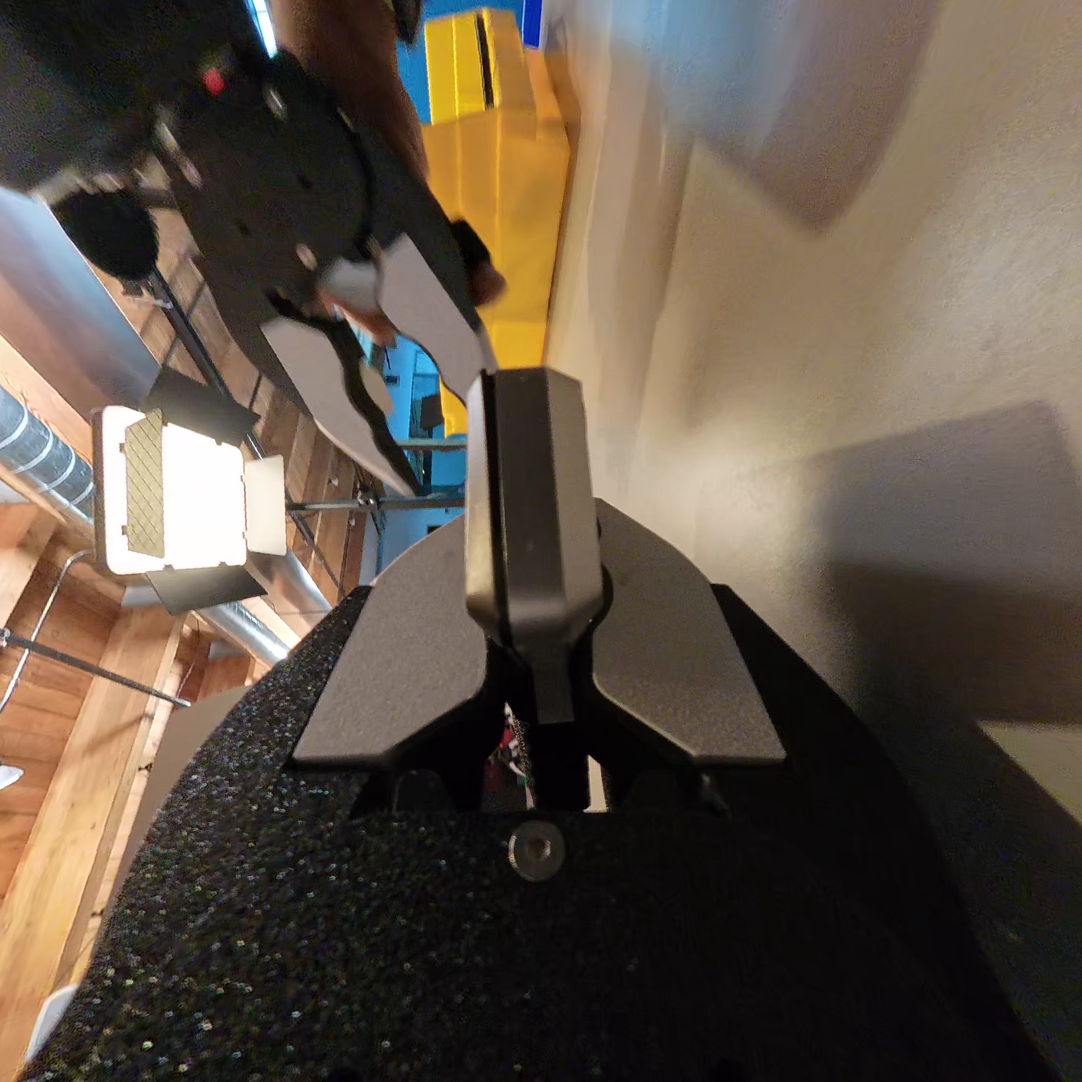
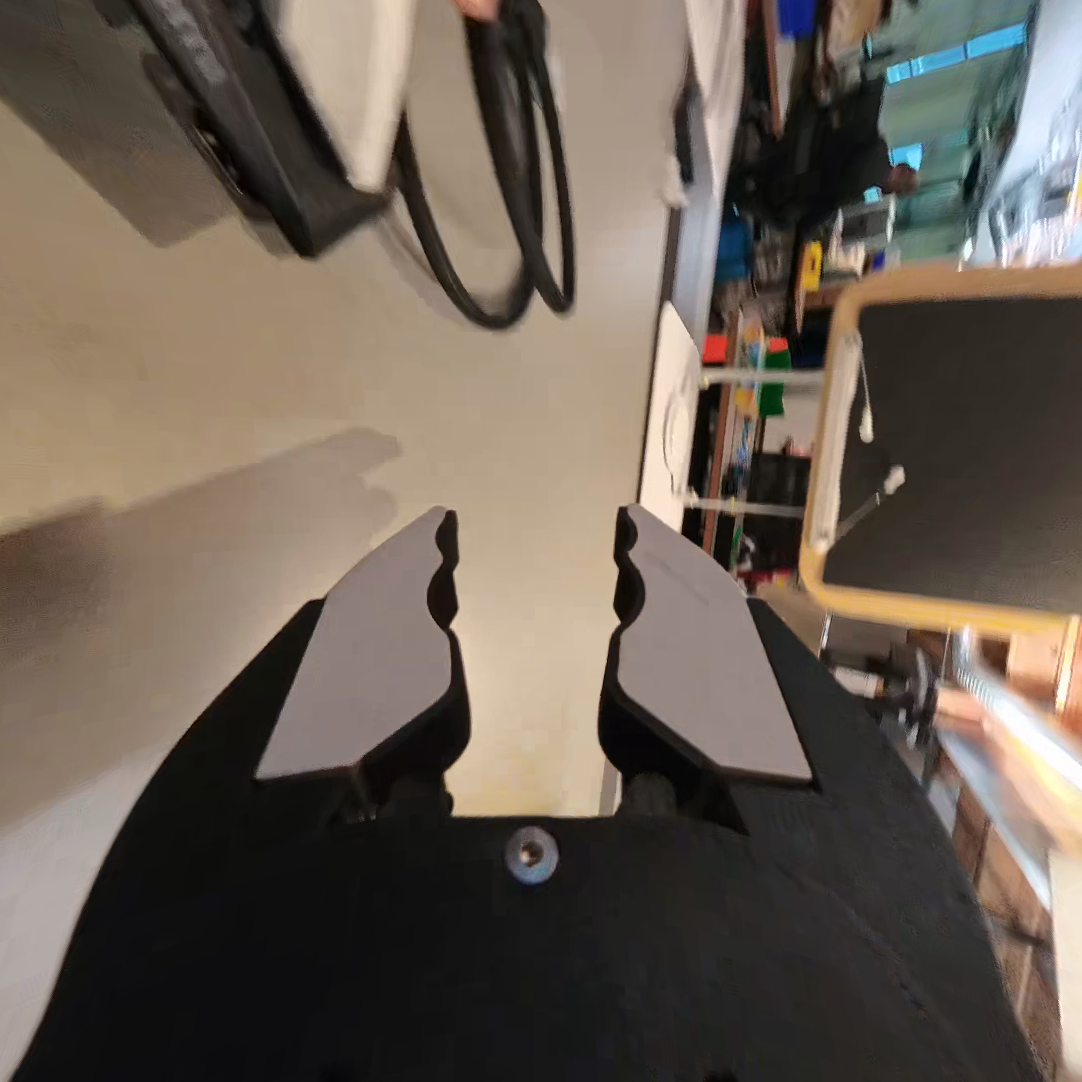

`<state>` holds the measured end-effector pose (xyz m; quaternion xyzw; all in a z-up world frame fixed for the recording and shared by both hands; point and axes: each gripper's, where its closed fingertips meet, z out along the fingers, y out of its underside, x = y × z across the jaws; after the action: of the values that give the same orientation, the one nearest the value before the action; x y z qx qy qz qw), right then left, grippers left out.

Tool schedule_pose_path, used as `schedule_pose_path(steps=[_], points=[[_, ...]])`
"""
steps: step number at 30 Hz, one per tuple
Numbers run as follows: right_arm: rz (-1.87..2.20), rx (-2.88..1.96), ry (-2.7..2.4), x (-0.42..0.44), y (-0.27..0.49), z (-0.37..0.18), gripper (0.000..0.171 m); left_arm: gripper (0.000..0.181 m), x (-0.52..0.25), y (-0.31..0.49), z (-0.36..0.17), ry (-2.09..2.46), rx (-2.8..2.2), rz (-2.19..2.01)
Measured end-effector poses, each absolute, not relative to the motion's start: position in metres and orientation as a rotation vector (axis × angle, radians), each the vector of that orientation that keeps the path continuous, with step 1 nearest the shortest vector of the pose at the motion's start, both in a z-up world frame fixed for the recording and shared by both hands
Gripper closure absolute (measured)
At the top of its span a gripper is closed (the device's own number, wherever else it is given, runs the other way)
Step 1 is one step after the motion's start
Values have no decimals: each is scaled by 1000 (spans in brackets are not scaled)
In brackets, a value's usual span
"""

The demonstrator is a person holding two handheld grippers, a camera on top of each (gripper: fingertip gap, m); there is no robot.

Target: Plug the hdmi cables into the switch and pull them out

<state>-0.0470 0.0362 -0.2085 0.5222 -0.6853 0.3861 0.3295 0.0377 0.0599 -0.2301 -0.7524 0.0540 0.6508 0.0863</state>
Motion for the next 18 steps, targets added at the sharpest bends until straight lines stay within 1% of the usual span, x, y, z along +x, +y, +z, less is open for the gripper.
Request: schedule_pose_path(steps=[6, 8, 9, 10, 14, 16, 17, 18], points=[[995, 1663, -1598, 6, 0, -245, 94, 157, 49, 82, -216, 275, -2125, 1953], [1030, 1683, -1523, 17, -10, -245, 91, 157, 52, 87, -212, 300, -2094, 1953], [1049, 1691, -1497, 22, -14, -245, 93, 157, 54, 89, -211, 311, -2079, 1947], [1070, 1698, -1469, 27, -17, -244, 98, 157, 54, 91, -210, 322, -2068, 1945], [1082, 1683, -1378, 32, -24, -240, 138, 155, 53, 88, -206, 301, -2039, 1972], [1063, 1654, -1421, 25, -25, -236, 159, 151, 50, 80, -202, 251, -2025, 2015], [1065, 1627, -1438, 20, -26, -231, 169, 145, 48, 76, -200, 234, -2022, 2040], [1064, 1595, -1450, 15, -27, -225, 169, 139, 46, 72, -198, 222, -2019, 2069]])
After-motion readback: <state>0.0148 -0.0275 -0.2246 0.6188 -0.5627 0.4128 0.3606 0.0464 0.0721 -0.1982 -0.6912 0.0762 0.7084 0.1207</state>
